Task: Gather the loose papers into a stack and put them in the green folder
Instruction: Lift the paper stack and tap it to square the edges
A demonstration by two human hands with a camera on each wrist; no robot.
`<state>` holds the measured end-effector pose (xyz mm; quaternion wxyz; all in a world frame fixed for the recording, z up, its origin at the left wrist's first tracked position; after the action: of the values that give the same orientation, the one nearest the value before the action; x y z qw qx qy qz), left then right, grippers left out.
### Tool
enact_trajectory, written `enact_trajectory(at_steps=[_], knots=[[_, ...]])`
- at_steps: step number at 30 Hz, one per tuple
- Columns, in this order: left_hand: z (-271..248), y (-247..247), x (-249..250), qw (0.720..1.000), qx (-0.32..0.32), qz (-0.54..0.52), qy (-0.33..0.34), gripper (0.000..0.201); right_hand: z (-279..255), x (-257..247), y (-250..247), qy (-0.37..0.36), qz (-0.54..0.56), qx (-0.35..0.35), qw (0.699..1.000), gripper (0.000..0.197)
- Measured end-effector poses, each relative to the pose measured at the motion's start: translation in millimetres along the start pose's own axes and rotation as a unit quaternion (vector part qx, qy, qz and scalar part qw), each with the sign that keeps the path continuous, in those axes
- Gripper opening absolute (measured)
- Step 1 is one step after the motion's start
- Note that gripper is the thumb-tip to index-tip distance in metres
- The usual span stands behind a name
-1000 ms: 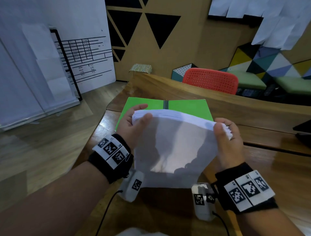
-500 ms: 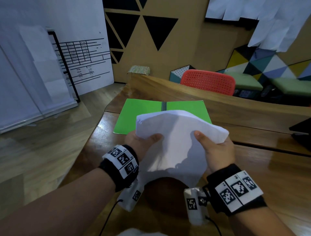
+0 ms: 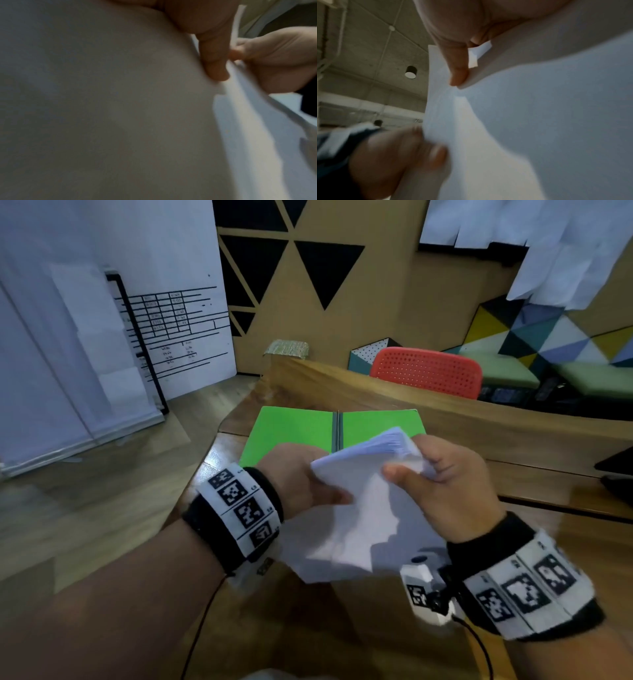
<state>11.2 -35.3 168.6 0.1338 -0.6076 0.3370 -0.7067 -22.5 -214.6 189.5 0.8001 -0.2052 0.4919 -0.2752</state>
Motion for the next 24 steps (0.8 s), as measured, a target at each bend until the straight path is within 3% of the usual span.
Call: enact_trajectory(at_steps=[2, 4, 5, 7, 8, 10, 11, 12, 14, 18, 24], knots=[[2, -6, -32, 0.994, -0.017, 0.030, -0.103, 0.035, -3, 13, -10, 0.041, 0.108, 0.014, 0.993, 0.006], [-3, -19, -56, 0.983, -0.032, 0.060, -0.168, 0.034, -7, 27, -21, 0.081, 0.206, 0.022, 0.975, 0.014], [-5, -26, -68, 0.983, -0.017, 0.030, -0.180, 0.034, -9, 34, -26, 0.095, 0.238, 0.023, 0.966, 0.019], [-11, -34, -82, 0.970, 0.037, -0.160, -0.182, 0.048, -13, 47, -30, 0.124, 0.294, 0.032, 0.947, 0.020], [-13, -34, -87, 0.939, 0.067, -0.289, -0.176, 0.061, -14, 51, -28, 0.139, 0.314, 0.041, 0.938, 0.018], [-7, -25, -100, 0.850, 0.103, -0.489, -0.166, 0.082, -17, 62, -21, 0.167, 0.343, 0.083, 0.920, 0.018], [-5, -20, -97, 0.831, 0.119, -0.519, -0.164, 0.078, -18, 67, -16, 0.173, 0.343, 0.108, 0.917, 0.022], [-5, -17, -90, 0.826, 0.146, -0.518, -0.166, 0.057, -19, 69, -11, 0.180, 0.331, 0.130, 0.917, 0.022], [-7, -13, -78, 0.853, 0.220, -0.440, -0.175, 0.015, -23, 75, 3, 0.201, 0.295, 0.162, 0.920, 0.005], [-8, 7, -72, 0.889, 0.240, -0.372, -0.117, 0.022, -39, 90, 33, 0.249, 0.261, 0.199, 0.911, 0.027], [-7, 26, -100, 0.897, 0.251, -0.321, -0.172, 0.023, -52, 110, 44, 0.302, 0.203, 0.170, 0.916, 0.023]])
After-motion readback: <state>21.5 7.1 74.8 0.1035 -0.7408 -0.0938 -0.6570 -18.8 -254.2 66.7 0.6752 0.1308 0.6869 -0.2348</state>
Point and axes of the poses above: each hand's wrist, its own z-axis towards the middle knuckle, its own y-axis out of the palm, x = y × z, the point moved 3 cm from there along z, towards the middle knuckle, and after that the axes turned 8 degrees about -z, right-handed, at the moved point
